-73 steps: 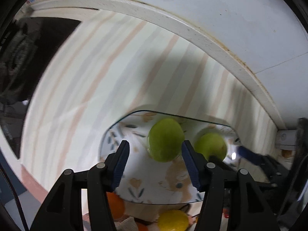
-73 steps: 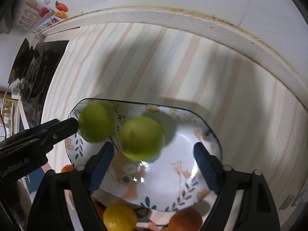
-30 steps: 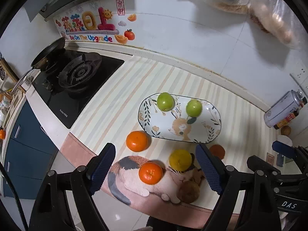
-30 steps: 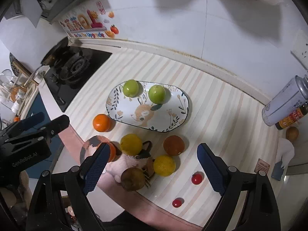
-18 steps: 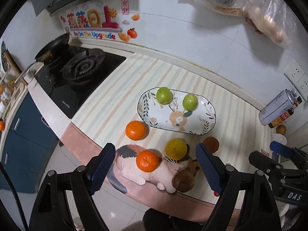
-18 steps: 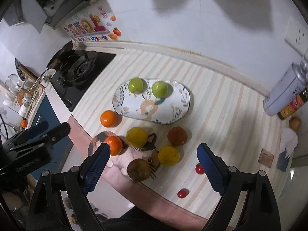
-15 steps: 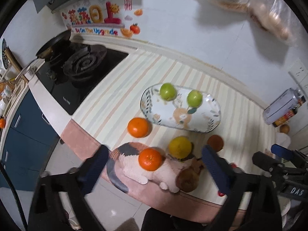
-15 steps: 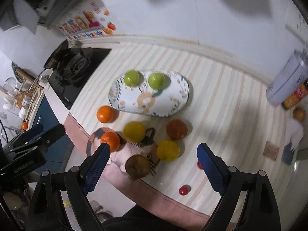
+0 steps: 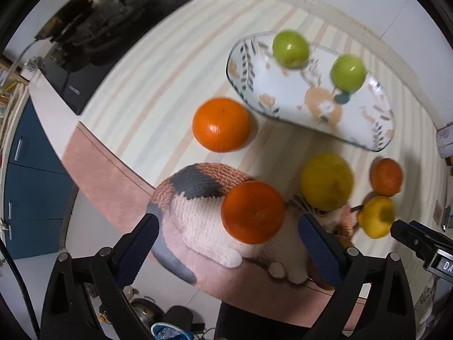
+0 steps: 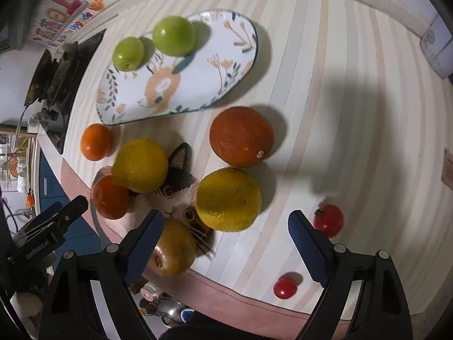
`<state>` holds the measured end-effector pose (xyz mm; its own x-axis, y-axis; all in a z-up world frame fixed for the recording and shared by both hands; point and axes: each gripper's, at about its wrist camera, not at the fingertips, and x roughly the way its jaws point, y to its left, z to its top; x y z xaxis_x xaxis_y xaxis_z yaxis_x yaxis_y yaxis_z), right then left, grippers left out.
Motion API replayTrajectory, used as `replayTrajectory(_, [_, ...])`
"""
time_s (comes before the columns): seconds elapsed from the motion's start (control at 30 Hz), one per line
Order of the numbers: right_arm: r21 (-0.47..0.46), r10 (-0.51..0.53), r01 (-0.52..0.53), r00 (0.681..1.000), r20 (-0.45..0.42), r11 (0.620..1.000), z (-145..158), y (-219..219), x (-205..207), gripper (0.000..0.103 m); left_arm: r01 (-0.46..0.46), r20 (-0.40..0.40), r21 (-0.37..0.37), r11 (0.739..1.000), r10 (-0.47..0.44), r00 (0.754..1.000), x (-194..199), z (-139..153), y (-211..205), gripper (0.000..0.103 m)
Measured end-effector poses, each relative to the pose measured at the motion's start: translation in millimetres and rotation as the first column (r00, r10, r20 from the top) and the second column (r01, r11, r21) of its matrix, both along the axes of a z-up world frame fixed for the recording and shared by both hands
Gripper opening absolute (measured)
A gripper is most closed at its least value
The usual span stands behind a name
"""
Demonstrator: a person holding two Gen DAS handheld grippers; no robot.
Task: Organize fruits
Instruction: 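Grasp the yellow citrus with the right tool while the left tool grasps a tangerine, then lower the yellow citrus and tangerine onto the plate and open both tools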
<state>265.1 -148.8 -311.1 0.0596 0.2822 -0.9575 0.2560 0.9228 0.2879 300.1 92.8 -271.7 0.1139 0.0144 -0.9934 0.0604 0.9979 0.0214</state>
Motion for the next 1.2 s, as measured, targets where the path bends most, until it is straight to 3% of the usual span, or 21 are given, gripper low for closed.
replayTrajectory(0.2, [-0.008, -0.002, 0.002, 0.999, -0.045, 1.000, -25.5, 6.6, 6.5, 0.087, 0.071, -0.103, -0.027, 0.997, -0.074, 0.992, 7.5, -39.8, -12.3, 0.099])
replayTrajectory(0.23, [-0.006, 0.000, 0.000, 0.999, -0.050, 1.000, -28.3, 7.7, 8.1, 0.085, 0.074, -0.107, -0.033, 0.997, -0.078, 0.991, 7.5, -43.4, -13.8, 0.094])
replayTrajectory(0.3, [-0.006, 0.003, -0.004, 0.998, -0.056, 1.000, -33.0, 8.8, 10.0, 0.076, 0.089, -0.114, -0.050, 0.995, -0.094, 0.989, 7.0, -49.8, -18.2, 0.070])
replayTrajectory(0.37, [-0.009, 0.004, -0.005, 0.998, -0.059, 1.000, -36.4, 9.3, 10.6, 0.064, 0.087, -0.114, -0.073, 0.994, -0.095, 0.989, 5.9, -52.1, -20.5, 0.063])
replayTrajectory(0.53, [-0.042, 0.042, -0.045, 0.997, -0.066, 0.998, -37.1, 12.7, 1.5, 0.062, 0.116, -0.096, -0.062, 0.991, -0.121, 0.988, -7.9, -48.0, -26.5, 0.063])
replayTrajectory(0.7, [-0.010, 0.069, -0.071, 0.992, -0.104, 0.997, -42.1, 12.2, -19.1, 0.063, 0.132, -0.096, -0.067, 0.989, -0.138, 0.986, -36.1, -43.6, -28.6, 0.063])
replayTrajectory(1.0, [-0.027, 0.088, -0.090, 0.993, -0.075, 0.996, -41.5, 21.8, -22.5, 0.062, 0.099, -0.085, -0.079, 0.992, -0.106, 0.991, -60.6, -41.8, -24.8, 0.062])
replayTrajectory(1.2, [0.008, 0.080, -0.080, 0.997, -0.002, 0.997, -2.1, 15.1, -16.5, 0.062, 0.107, -0.012, -0.135, 0.985, -0.110, 0.994, -50.5, 9.7, -26.8, 0.062])
